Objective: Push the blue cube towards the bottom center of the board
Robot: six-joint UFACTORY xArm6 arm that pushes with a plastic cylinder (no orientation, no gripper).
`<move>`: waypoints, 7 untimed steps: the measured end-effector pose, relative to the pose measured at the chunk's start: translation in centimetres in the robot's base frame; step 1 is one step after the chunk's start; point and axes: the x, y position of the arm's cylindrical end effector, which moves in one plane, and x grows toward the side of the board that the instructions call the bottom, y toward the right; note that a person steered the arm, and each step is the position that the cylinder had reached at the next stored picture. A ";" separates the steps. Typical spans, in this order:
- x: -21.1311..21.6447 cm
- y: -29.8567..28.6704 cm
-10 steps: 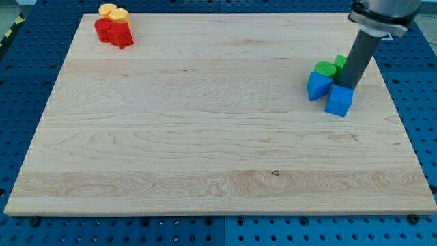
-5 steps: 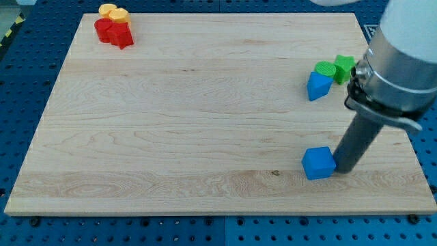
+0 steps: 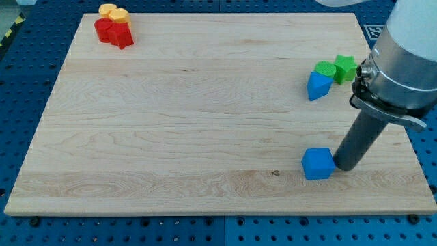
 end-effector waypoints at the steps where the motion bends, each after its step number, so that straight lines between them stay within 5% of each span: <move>1: -0.1 -0.8; 7: 0.8 -8.3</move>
